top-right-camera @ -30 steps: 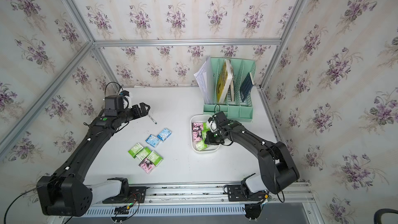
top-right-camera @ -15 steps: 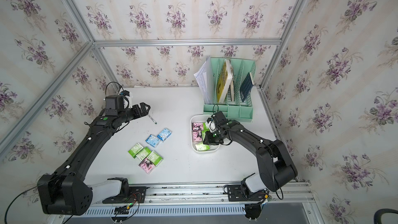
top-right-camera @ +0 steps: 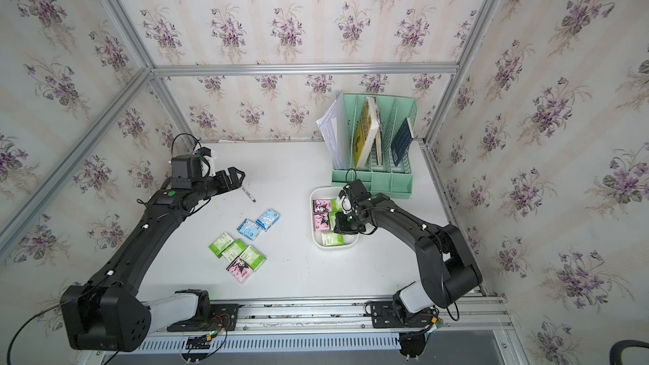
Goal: Put the pocket tissues into the storage box
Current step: Place the pocket tissues in the storage box.
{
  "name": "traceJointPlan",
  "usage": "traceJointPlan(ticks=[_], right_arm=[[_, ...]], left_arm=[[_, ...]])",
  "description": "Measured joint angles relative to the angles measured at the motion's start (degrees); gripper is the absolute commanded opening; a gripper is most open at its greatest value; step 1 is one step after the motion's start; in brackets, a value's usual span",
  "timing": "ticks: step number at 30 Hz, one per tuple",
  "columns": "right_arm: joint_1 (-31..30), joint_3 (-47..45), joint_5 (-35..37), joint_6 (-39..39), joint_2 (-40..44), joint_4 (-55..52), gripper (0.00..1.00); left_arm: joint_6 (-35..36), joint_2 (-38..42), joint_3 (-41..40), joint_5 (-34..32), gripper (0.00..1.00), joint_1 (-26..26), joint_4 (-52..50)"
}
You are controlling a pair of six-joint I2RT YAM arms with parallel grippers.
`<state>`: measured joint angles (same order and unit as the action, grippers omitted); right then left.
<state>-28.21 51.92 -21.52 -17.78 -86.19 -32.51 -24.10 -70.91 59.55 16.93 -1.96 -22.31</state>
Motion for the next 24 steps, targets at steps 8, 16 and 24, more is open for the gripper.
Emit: traceJointPlan(ticks=[8,16,24], right_arm=[[0.1,0.0,2.7,0.2,-2.1,-2.7,0.25],[0.1,-1.0,-0.5,1.1,-5.1,-1.1,0.2],[0.0,-1.0,-5.6,1.5,-5.2,1.6,0.18]], left_arm=[[0.2,0.1,-0.1,0.0,0.99,0.0,0.0],[0.6,0.3,-0.3,-0.2,0.99,0.0,-0.1],[0.8,0.3,-0.3,-0.2,0.99,0.0,-0.2]])
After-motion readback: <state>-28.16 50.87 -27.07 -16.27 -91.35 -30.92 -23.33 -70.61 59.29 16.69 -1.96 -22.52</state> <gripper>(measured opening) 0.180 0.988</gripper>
